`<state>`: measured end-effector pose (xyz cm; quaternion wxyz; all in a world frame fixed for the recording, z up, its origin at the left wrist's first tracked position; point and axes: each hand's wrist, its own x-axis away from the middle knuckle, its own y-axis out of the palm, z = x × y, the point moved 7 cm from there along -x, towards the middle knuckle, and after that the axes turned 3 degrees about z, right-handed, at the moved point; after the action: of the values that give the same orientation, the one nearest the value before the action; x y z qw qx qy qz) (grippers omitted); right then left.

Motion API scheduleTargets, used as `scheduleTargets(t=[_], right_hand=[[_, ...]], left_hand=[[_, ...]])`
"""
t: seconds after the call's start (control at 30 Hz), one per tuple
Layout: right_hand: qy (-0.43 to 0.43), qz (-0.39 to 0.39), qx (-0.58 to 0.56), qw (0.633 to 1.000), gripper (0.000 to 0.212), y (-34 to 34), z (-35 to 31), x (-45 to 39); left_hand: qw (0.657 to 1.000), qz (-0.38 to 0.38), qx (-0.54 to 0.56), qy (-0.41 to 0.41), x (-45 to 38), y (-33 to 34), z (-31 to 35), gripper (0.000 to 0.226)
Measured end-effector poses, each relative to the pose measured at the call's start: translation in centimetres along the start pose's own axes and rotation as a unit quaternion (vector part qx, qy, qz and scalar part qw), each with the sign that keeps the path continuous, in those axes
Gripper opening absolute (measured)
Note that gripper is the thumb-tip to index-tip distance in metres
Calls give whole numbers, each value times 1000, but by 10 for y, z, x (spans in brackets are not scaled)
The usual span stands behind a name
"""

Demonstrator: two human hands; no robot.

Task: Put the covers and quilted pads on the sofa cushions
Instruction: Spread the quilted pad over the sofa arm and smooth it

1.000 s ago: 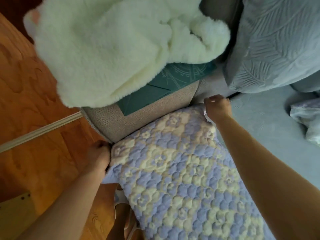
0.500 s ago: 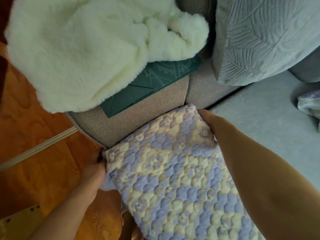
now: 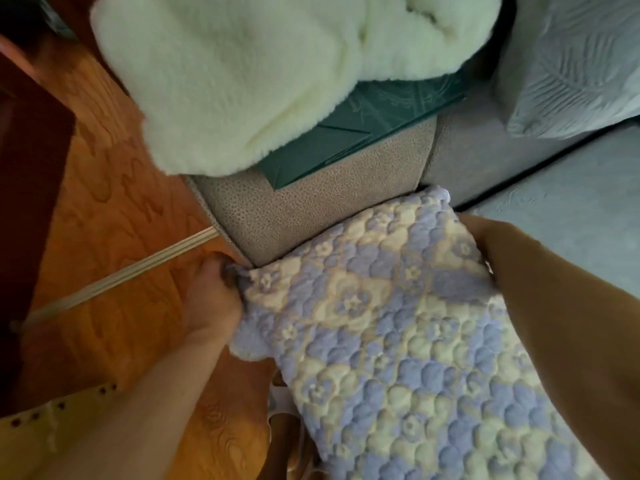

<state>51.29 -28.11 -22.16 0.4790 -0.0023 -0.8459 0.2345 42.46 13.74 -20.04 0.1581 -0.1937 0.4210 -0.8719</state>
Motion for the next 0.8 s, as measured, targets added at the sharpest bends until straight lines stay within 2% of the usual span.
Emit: scheduleTargets(t=[0.03,0.07,0.1,0.13,0.17,0.23,0.27,0.3,0.33,0.37,0.4,0.43,0.47,0.5,0.53,0.57,0.6,0.63,0.67,0.7,0.73,0.77,0.8], right_hand=[[-14,28,14,999,22,-7,-1,4],[-24,97,24,995,18,-21,-2,7],[-38,190,42,980,21,-38,-4,17],[-50,284,74,955,27,-52,-2,32],[-79,366,86,923,32,-61,1,53],[-173,416,98,888,34,-46,12,93],[-239,410,115,873,36,-27,13,116],[-300,395,138,857,38,-5,17,128],[-342,377,186,840,43,18,22,138],[-358,365,237,826,51,34,27,140],[-349,359,273,822,58,43,30,139],[-332,355,290,824,62,46,34,134],[-304,345,299,836,64,46,36,129],[-284,342,306,842,65,44,38,128],[-271,342,309,845,64,43,36,132],[-264,348,306,846,64,43,36,140],[-267,363,295,843,62,44,38,157],[-289,385,280,831,60,46,44,182],[-329,394,267,816,56,51,56,211],[-362,395,261,803,51,60,83,237],[-358,394,262,805,48,66,128,258],[-305,396,266,824,48,66,187,274],[-207,401,261,853,53,60,253,291]], left_hand=[[996,12,-71,46,-5,0,3,11],[988,31,-121,89,-9,-3,6,15],[980,17,-166,112,-12,-2,6,19],[973,-25,-189,127,-14,4,5,22],[970,-100,-181,128,-15,17,0,21],[935,-260,-190,150,-8,41,-9,14],[906,-295,-246,177,-11,42,-12,15],[901,-294,-273,162,-18,36,-17,20],[896,-251,-331,160,-33,27,-22,22],[907,-175,-349,156,-48,13,-21,21],[901,-105,-379,183,-57,3,-13,22],[916,-75,-355,172,-58,-3,-6,25],[935,-56,-316,153,-57,-2,1,28],[973,-45,-206,96,-49,0,8,29],[991,-40,-124,30,-41,7,7,29],[998,-20,-25,-58,-25,7,-2,34],[994,-1,26,-108,-5,5,-7,39],[988,56,85,-115,20,-8,-6,42],[987,101,116,-53,48,-23,4,45],[988,105,103,40,84,-35,21,47],[983,49,88,152,118,-32,37,51],[963,-24,51,262,153,-24,53,57],[928,-94,-2,360,187,-12,65,63]])
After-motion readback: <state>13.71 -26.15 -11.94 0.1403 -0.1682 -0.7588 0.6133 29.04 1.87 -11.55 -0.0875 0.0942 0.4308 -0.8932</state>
